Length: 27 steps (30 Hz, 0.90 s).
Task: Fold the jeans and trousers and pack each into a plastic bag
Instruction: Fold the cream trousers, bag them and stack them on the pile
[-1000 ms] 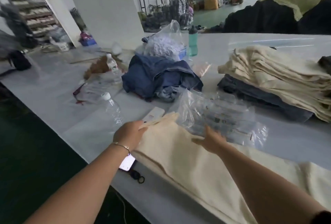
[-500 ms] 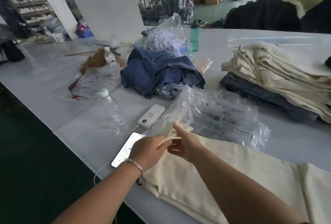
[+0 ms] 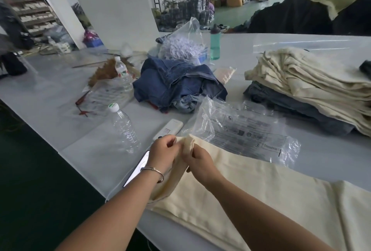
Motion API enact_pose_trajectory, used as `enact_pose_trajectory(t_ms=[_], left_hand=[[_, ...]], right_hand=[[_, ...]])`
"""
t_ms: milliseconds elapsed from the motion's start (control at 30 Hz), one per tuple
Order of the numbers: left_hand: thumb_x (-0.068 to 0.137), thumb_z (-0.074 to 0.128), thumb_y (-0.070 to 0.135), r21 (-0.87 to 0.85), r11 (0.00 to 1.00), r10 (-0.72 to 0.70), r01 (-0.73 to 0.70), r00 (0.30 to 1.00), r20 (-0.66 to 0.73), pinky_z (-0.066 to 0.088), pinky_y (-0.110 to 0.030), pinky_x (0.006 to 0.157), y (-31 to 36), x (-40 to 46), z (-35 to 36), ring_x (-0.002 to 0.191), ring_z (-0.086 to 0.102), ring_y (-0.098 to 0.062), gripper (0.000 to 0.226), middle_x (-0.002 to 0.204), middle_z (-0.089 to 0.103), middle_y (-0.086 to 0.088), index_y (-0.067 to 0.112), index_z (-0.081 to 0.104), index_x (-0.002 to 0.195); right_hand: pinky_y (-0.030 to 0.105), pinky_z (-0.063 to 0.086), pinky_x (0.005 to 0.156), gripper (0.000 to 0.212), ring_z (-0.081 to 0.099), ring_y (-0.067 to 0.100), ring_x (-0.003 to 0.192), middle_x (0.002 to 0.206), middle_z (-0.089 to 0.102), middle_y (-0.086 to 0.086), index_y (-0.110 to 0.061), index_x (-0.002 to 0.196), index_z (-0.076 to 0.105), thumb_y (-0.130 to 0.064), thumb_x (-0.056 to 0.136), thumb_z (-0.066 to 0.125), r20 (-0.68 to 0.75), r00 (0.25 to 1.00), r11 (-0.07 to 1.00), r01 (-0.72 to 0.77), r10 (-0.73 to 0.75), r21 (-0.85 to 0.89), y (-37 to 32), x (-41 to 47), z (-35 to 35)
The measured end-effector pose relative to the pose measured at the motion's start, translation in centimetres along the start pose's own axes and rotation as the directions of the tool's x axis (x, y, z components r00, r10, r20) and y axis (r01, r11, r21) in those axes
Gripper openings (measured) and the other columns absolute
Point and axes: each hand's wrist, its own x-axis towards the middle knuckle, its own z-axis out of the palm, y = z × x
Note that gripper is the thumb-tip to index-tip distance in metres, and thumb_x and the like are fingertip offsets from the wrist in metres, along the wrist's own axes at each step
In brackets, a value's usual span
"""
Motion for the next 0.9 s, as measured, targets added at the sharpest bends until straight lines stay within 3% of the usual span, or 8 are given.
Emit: enact_pose_trajectory(t_ms=[100,200,300,533,633,700,833,900], left_hand=[[0.084,0.067,0.015,-0.126,0.992,-0.012,0.004,0.998,-0.067,0.023,-0.027,0.049,0.6,0.4,-0.4,0.049,0.023,-0.013,0.042,0.046,0.025,0.006,0.015,0.039,0.053],[0.083,0.070,0.018,-0.216,0.976,-0.039,0.023,0.997,-0.069,0.027,-0.022,0.045,1.9,0.5,-0.7,0.042,0.029,-0.009,0.029,0.040,0.034,0.008,0.013,0.059,0.056],[0.083,0.070,0.020,-0.248,0.968,0.025,-0.039,0.998,-0.057,0.033,-0.022,0.051,3.2,0.0,-0.6,0.051,0.035,-0.008,0.018,0.052,0.045,0.005,0.004,0.069,0.074],[0.085,0.070,0.025,-0.168,0.978,0.113,-0.121,0.992,-0.056,0.045,-0.026,0.065,4.2,0.0,-1.2,0.059,0.049,-0.001,0.010,0.057,0.061,0.012,0.020,0.076,0.078],[0.082,0.071,0.035,-0.174,0.978,0.111,-0.116,0.993,-0.038,0.052,-0.040,0.082,4.2,-0.1,-1.0,0.078,0.065,-0.021,0.006,0.081,0.073,-0.008,0.028,0.072,0.082],[0.074,0.068,0.055,-0.167,0.980,0.109,-0.108,0.994,-0.002,0.052,-0.043,0.080,4.1,-0.2,-0.9,0.076,0.064,-0.023,0.035,0.080,0.070,-0.013,0.022,0.073,0.083],[0.073,0.070,0.052,-0.090,0.989,0.115,-0.118,0.993,-0.038,0.046,-0.029,0.063,4.4,0.3,-1.4,0.058,0.051,-0.005,0.033,0.057,0.063,0.000,0.020,0.071,0.070],[0.079,0.068,0.042,-0.060,0.990,0.125,-0.127,0.992,-0.027,0.039,-0.026,0.058,4.6,0.9,-2.0,0.052,0.043,-0.002,0.030,0.049,0.052,0.008,0.018,0.067,0.061]], right_hand=[[0.033,0.039,0.066,0.010,0.047,0.013,0.067,0.070,0.050,-0.010,-0.017,0.084,0.047,-0.010,0.091,0.046,-0.218,0.971,0.980,0.061,-0.102,-0.189,0.0,-0.6,-0.3],[0.034,0.043,0.087,0.039,0.057,0.027,0.107,0.115,0.064,0.003,-0.017,0.138,0.041,-0.020,0.100,0.037,-0.177,0.974,0.909,0.056,-0.140,-0.412,-1.0,-0.6,-0.1],[0.035,0.041,0.073,0.036,0.058,0.033,0.105,0.113,0.064,0.010,-0.014,0.134,0.039,-0.022,0.101,0.029,-0.121,0.980,0.853,0.072,-0.156,-0.517,-2.3,-0.1,0.5],[0.031,0.043,0.074,0.030,0.052,0.011,0.079,0.082,0.059,-0.007,-0.017,0.082,0.055,-0.018,0.102,0.033,-0.163,0.973,0.976,0.137,-0.165,-0.170,-4.1,0.6,-0.3],[0.037,0.048,0.077,0.028,0.060,0.021,0.087,0.093,0.066,0.000,-0.013,0.095,0.056,-0.023,0.101,0.030,-0.120,0.978,0.915,0.113,-0.172,-0.388,-4.3,0.8,-0.7],[0.040,0.050,0.076,0.023,0.060,0.025,0.087,0.094,0.066,0.003,-0.011,0.101,0.053,-0.022,0.095,0.034,-0.051,0.983,0.877,0.135,-0.178,-0.461,-4.8,0.7,-1.0],[0.030,0.049,0.061,0.054,0.058,0.020,0.074,0.086,0.060,0.004,-0.014,0.118,0.052,-0.018,0.065,0.046,0.209,0.978,0.991,0.027,0.001,-0.133,-5.6,0.5,-2.4],[0.025,0.046,0.064,0.066,0.057,0.014,0.076,0.092,0.059,0.001,-0.017,0.129,0.051,-0.017,0.063,0.049,0.213,0.977,0.995,0.038,-0.018,-0.089,-5.5,0.4,-3.7]])
